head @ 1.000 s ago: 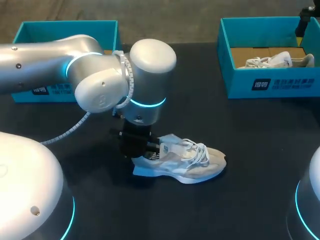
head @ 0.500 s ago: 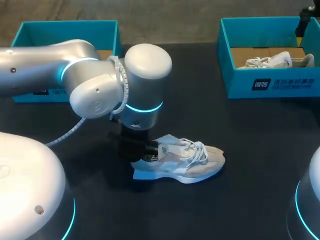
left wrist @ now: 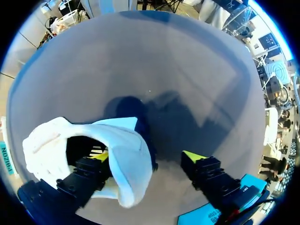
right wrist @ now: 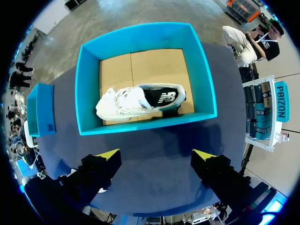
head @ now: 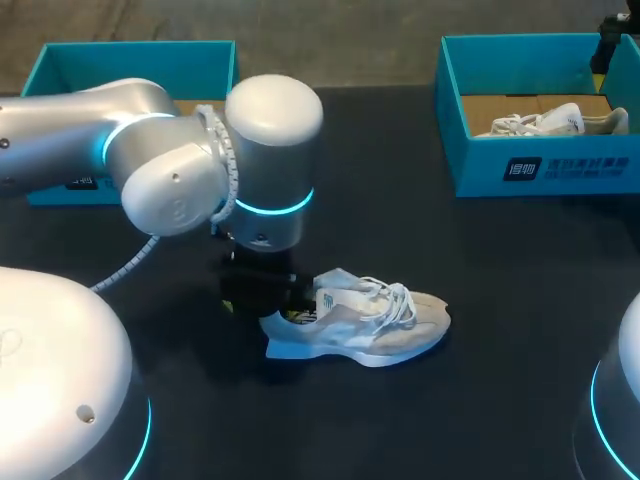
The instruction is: Take the shoe out of the shoebox, open the shoe tongue, remove and reinsert the insole, then place the shoe into the shoebox
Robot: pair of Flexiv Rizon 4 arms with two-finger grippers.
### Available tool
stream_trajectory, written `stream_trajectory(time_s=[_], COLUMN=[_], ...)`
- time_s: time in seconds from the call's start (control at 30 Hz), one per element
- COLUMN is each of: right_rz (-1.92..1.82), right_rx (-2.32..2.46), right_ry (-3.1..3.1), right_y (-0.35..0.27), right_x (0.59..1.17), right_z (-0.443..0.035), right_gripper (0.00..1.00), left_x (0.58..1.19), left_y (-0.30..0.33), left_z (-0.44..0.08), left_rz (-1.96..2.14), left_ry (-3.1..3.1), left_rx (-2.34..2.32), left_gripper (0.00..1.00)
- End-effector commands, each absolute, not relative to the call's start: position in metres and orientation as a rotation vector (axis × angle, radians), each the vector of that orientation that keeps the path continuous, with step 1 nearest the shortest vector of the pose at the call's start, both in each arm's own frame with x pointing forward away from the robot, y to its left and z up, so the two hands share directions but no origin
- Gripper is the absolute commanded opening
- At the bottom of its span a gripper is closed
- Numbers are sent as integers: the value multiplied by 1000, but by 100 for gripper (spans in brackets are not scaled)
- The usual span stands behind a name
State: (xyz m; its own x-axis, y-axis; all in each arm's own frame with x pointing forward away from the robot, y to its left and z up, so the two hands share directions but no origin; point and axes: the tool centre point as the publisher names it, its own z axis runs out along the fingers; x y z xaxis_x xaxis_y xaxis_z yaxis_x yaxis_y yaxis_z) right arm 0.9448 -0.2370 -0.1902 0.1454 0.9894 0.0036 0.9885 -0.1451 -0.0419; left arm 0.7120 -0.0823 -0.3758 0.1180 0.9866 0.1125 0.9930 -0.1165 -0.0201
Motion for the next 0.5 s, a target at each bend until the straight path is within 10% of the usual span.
stream_trajectory(time_s=[0.03,0.5], right_rz=[38,38], right_rx=[-2354,-2354], right_ry=[-2031,-2031], right_y=[-237,-237], right_x=[944,944], right_z=[-190,-190], right_gripper=[100,100], left_x=[707,704], left_y=[-70,-54], left_z=[-349,-296], left_rz=[-40,307], left_ry=[-2081,-2240], left_rx=[-2314,-2097], left_gripper=[100,100])
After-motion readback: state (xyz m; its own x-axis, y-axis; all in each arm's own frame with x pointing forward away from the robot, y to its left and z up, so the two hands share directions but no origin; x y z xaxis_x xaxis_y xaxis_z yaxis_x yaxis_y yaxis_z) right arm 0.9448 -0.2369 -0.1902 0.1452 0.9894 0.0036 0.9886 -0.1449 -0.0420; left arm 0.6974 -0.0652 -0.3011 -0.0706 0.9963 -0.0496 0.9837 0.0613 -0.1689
